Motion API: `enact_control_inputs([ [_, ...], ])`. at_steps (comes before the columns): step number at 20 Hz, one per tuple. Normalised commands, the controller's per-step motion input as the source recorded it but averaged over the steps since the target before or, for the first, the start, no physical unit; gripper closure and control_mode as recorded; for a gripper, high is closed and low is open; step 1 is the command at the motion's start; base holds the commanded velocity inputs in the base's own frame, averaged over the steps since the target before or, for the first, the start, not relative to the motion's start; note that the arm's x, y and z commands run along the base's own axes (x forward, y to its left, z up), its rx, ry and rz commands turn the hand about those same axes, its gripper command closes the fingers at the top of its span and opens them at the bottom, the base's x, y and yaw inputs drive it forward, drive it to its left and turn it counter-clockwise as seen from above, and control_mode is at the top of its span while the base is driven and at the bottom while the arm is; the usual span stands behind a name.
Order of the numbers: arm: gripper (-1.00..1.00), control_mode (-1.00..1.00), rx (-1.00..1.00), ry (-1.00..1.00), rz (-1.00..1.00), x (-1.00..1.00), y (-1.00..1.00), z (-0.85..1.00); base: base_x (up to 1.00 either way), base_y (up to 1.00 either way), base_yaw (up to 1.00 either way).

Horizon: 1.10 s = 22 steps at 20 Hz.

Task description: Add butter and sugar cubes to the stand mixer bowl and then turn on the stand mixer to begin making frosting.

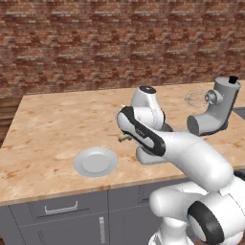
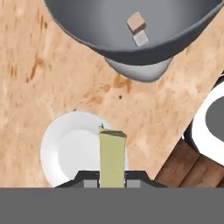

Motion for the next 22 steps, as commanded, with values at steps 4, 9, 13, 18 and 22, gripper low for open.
enact_control_inputs([
  [4, 1.0, -1.0, 0.0, 0.0, -0.2, 0.0, -0.7, 0.97, 0.0, 0.0, 0.0],
  [9, 1.0, -1.0, -0.01, 0.06, -0.17, 0.05, -0.75, 0.72, 0.0, 0.0, 0.0],
  [13, 1.0, -1.0, -0.04, 0.23, -0.06, 0.3, -0.58, 0.07, 0.0, 0.0, 0.0],
  [18, 1.0, -1.0, -0.02, 0.22, 0.0, 0.25, -0.44, -0.22, 0.0, 0.0, 0.0],
  [22, 1.0, -1.0, 0.0, 0.06, 0.0, 0.04, -0.11, -0.48, 0.0, 0.0, 0.0],
])
